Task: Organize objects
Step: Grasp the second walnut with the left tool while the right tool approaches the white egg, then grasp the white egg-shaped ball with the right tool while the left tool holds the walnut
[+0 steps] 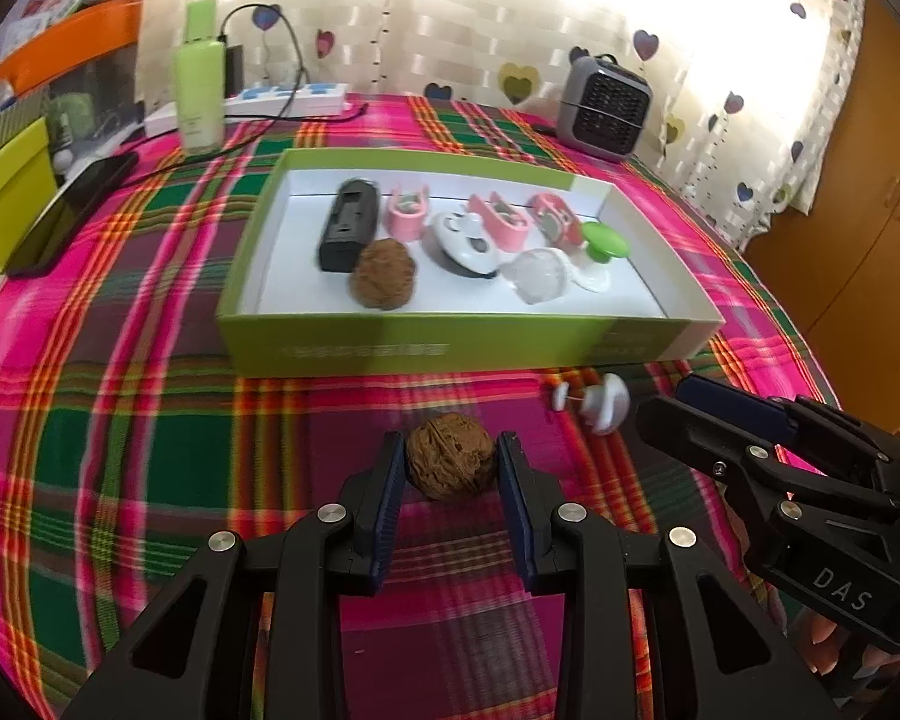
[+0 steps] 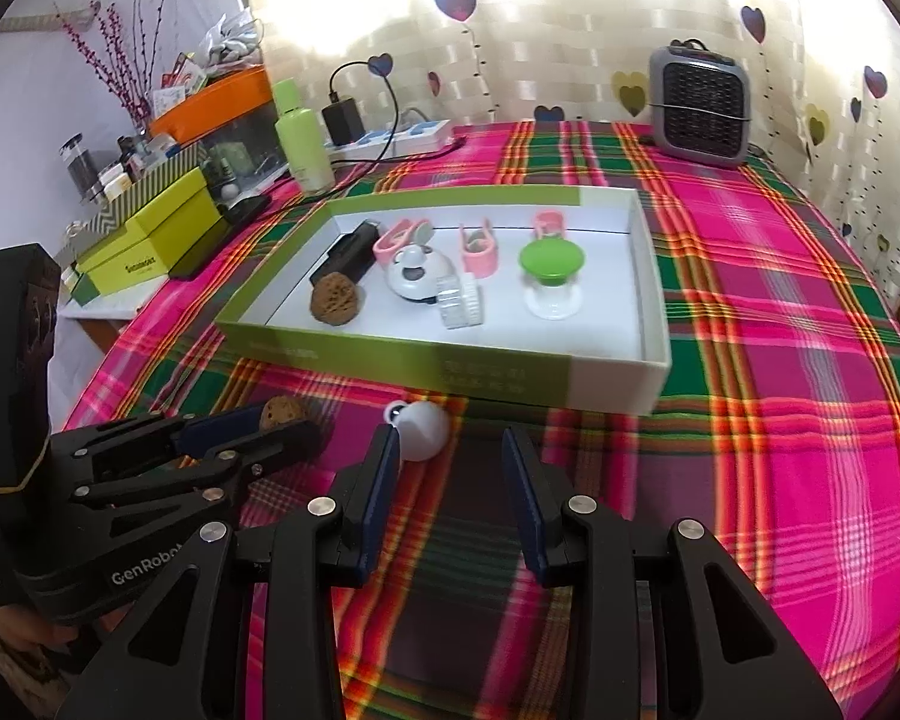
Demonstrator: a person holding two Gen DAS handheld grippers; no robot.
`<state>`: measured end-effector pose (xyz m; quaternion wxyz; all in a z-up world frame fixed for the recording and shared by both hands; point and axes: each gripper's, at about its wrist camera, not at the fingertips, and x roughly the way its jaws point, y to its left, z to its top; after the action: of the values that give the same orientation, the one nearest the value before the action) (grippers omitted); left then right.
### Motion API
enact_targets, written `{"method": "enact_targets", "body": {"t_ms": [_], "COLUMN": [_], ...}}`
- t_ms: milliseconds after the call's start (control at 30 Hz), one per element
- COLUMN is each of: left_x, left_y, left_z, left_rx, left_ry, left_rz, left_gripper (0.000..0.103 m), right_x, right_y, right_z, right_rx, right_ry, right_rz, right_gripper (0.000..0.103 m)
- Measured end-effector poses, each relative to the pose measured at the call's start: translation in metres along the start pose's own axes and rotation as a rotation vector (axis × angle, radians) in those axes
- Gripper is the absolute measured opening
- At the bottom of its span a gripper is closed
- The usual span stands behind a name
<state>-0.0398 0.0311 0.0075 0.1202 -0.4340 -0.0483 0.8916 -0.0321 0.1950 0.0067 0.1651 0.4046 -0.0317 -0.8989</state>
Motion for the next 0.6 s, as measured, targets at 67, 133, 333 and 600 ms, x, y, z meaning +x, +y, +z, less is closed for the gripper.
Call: {"method": "enact_targets", "body": {"t_ms": [67,133,333,600], "left_x": [-0.002,-0.003,-0.005,-0.004], "left_y": [0.005,0.011,0.019,0.023], "left_z": [0.000,-0.001,-0.002,-0.002], "left_rx": [-0.008,-0.018,-0.020,-0.009], "left_ry": [-0.003,-0.005,-0.011,-0.017], "left_rz": [0.004,0.004,-0.007,-0.038], "left_gripper": [0.029,0.029,0.029,0.029], "right_x": [0.004,0.008,0.018,0.029], "right_y": [0.002,0.005,0.011,0.015], "right_z": [0.000,0.000,0.002,0.007], "right_rx": [0.002,-0.002,-0.015,-0.011], "right_ry": [0.007,0.017,0.035,0.057], "right_rz": [0.008,0.013,-0.002,-0.025], "right_gripper": [0.037,0.037,0.037,0.037]}}
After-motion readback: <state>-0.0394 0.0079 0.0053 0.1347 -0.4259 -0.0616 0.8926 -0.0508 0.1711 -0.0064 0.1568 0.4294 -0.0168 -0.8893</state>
